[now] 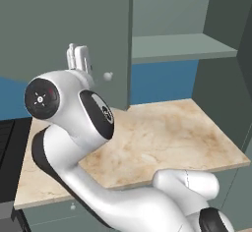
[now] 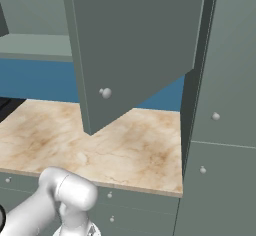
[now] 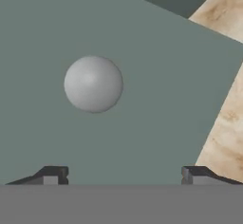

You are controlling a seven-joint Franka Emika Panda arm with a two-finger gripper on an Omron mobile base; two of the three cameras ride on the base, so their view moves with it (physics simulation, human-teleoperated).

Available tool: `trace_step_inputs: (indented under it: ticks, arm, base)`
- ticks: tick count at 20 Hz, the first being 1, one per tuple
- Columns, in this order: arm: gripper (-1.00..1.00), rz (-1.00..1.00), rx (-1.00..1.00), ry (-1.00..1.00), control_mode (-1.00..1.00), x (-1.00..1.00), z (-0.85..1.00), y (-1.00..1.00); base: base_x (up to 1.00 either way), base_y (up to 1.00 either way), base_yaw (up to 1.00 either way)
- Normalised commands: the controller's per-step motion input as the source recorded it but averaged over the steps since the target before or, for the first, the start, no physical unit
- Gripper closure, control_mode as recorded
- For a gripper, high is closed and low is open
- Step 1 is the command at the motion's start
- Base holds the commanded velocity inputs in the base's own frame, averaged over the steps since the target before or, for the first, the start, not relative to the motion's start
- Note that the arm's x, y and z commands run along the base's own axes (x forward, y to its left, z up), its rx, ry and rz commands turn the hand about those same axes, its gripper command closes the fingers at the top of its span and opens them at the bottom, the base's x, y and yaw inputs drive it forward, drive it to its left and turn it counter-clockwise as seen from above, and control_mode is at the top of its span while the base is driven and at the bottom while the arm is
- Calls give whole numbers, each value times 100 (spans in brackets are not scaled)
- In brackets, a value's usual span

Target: Close all open cabinet doors.

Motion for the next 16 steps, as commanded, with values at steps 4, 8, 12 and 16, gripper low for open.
trace_step_inputs:
  ticks: [4,8,12,16]
  arm:
    - [-100,-10,3,0,-100,51,0,-48]
    - [-100,-1,3,0,-100,62,0,-49]
    - [-100,0,5,0,-100,66,0,-49]
    - [-100,0,7,0,-100,62,0,-50]
  base:
    - [0,0,0]
    - [0,0,0]
    - [0,0,0]
    - [0,0,0]
